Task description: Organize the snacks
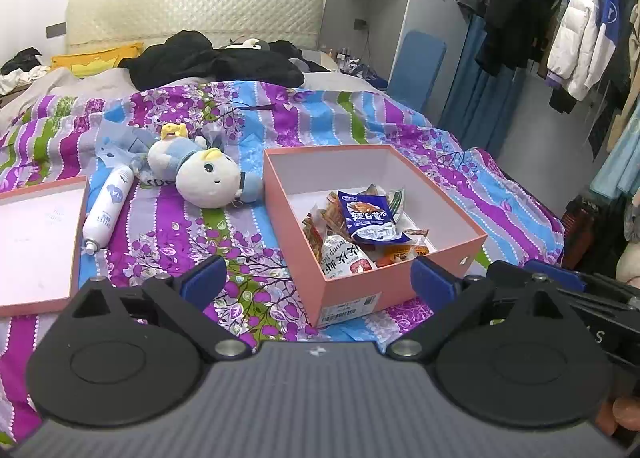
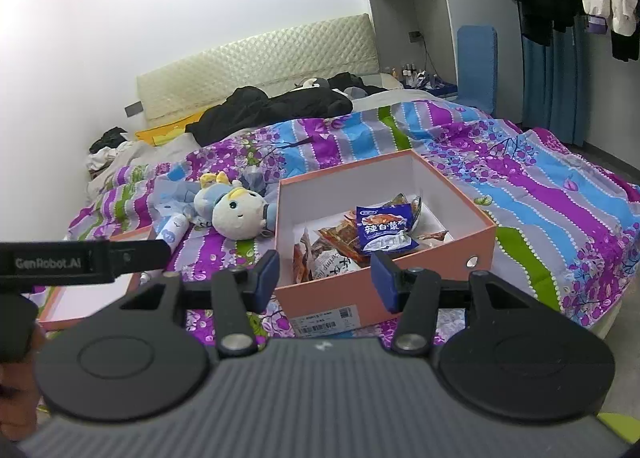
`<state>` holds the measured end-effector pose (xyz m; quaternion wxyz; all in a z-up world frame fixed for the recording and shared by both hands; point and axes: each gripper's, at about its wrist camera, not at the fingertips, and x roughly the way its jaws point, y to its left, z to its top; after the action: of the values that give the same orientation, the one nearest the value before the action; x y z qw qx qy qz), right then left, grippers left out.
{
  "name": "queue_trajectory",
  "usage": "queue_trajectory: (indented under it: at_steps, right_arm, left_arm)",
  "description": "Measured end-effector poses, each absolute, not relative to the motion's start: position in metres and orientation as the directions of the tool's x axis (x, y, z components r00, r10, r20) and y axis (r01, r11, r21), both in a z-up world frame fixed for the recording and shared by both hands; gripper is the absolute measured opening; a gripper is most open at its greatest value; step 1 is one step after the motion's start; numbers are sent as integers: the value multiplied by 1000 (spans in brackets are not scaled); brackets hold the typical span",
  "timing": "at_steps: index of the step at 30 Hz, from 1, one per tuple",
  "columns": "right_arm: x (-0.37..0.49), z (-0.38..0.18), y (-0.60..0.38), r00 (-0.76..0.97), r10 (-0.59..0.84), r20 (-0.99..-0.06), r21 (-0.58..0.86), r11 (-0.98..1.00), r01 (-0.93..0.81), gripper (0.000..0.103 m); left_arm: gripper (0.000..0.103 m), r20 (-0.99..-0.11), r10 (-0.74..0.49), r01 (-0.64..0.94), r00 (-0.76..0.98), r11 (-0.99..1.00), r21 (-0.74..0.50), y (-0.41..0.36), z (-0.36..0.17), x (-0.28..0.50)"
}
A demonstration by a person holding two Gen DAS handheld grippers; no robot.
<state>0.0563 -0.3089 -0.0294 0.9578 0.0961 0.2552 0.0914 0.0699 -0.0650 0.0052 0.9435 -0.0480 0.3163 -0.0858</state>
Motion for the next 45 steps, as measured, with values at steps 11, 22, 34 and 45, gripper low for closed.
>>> queue_trajectory:
  at_steps: [11, 22, 34, 45]
  right_arm:
    - [59, -28, -309, 858, 215, -466, 219, 968, -123, 53]
    - [61, -26, -316, 881, 169, -442, 215, 973, -79, 99]
    - [64, -26, -319, 872, 171, -460, 217, 973, -77, 99]
    - [62, -24, -315, 868, 179, -463, 214, 973, -87, 99]
  left_arm:
    - [100, -580, -186, 127, 793, 982, -141, -65, 8, 70]
    - [100, -592, -145, 104, 792, 989, -103, -63, 8, 76]
    - [100, -607, -167, 122, 777, 986, -115, -69, 11, 81]
    - [100, -606, -160, 124, 779, 987, -101, -71, 13, 82]
